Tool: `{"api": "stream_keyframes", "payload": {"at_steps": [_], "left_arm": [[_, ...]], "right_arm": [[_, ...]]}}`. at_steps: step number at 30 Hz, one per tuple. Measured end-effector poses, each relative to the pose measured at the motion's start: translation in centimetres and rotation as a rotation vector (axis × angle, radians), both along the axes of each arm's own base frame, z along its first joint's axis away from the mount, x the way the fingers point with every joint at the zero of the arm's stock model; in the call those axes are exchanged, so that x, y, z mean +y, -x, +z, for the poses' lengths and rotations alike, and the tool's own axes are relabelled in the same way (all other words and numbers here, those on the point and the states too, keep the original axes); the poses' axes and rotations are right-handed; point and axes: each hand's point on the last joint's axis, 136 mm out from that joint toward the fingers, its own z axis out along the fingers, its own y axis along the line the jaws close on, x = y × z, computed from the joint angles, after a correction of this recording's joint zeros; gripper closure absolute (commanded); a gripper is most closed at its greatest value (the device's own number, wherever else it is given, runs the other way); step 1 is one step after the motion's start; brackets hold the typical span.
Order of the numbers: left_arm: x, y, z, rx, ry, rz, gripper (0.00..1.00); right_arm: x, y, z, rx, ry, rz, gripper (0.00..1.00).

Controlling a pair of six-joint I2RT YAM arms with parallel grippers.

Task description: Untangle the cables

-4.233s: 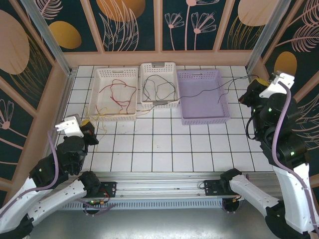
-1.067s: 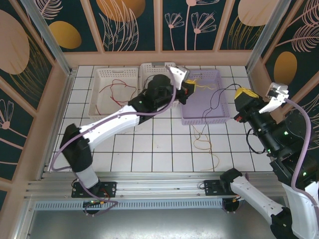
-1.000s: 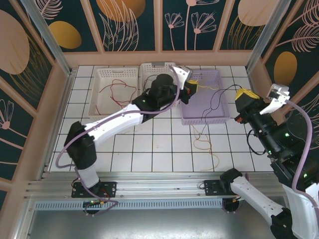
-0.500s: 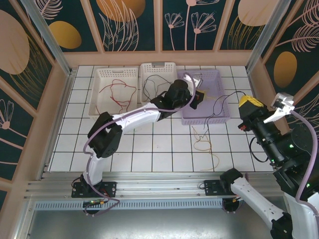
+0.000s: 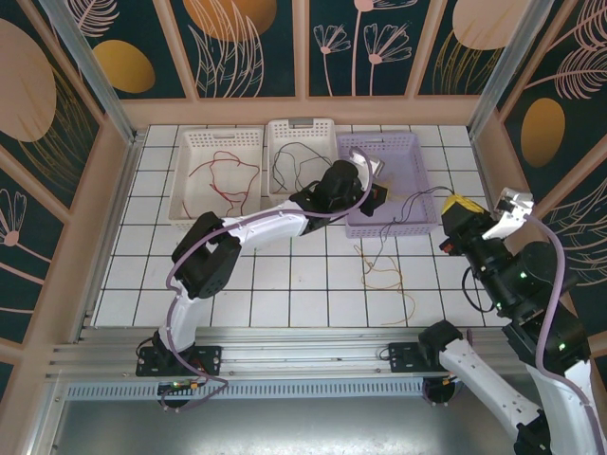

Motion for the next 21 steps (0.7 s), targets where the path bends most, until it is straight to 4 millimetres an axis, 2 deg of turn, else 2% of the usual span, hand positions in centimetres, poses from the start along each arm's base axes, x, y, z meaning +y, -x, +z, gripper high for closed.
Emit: {"api": "stream_keyframes", "payload": {"at_steps": [6, 15, 18, 21], "left_arm": [[0.0, 0.1, -0.2, 0.000, -0.004, -0.005, 0.66], [0.6, 0.3, 0.0, -0.021, -0.034, -0.004, 0.57], [1.4, 0.6, 1.5, -0.043, -0.038, 0.004, 0.55], [2.7, 1.5, 4.6, -0.081, -0.014, 0.008, 0.54]], "right_arm": [[0.2, -0.5, -1.3, 0.033, -0.007, -0.004, 1.00], [-0.3, -0.7, -4.2, 0.081, -0.028, -0.041, 1.00], [-0.7, -0.7, -4.9, 0.092, -0.040, -0.061, 1.00], [-1.0, -0.9, -5.5, 0.107, -0.040, -0.083, 1.00]]}}
